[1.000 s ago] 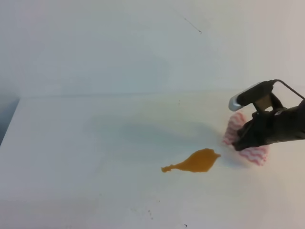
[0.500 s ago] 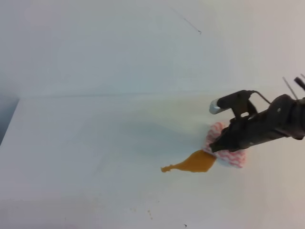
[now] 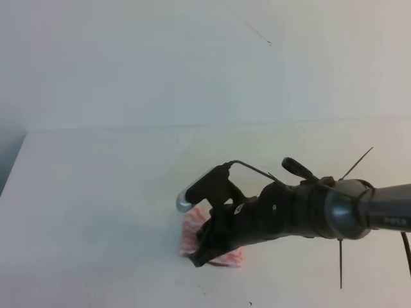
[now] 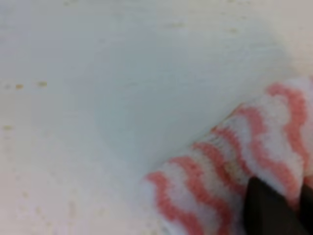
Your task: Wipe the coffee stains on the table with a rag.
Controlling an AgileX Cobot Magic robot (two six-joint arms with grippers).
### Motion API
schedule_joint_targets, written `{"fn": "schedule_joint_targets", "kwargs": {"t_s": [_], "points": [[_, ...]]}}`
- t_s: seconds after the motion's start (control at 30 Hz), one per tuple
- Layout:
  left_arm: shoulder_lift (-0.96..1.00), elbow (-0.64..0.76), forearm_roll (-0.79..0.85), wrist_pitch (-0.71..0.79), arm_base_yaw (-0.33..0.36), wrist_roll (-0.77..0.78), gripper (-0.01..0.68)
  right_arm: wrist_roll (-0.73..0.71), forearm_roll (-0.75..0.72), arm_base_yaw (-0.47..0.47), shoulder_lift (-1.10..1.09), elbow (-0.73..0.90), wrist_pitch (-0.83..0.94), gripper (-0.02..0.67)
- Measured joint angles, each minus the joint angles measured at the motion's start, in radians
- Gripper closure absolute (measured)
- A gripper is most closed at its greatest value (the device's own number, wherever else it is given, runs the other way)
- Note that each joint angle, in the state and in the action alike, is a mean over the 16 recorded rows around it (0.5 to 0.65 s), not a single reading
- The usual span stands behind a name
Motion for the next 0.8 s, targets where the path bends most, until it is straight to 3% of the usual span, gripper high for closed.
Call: {"fn": "schedule_joint_targets", "kwargs": {"t_s": [0.17, 0.57, 0.8], "points": [[0.000, 0.000, 0.000, 0.000, 0.000, 0.000, 0.674, 0.034, -0.058, -0.019, -0.003, 0.013, 0.012, 0.618], [0.000, 0.003, 0.000, 0.000, 0.000, 0.000, 0.674, 0.174, -0.151, -0.256, -0.007, -0.007, 0.095, 0.618], [0.000, -0.003, 0.000, 0.000, 0.000, 0.000, 0.674, 0.197, -0.140, -0.197, -0.002, -0.065, 0.199, 0.618]]}}
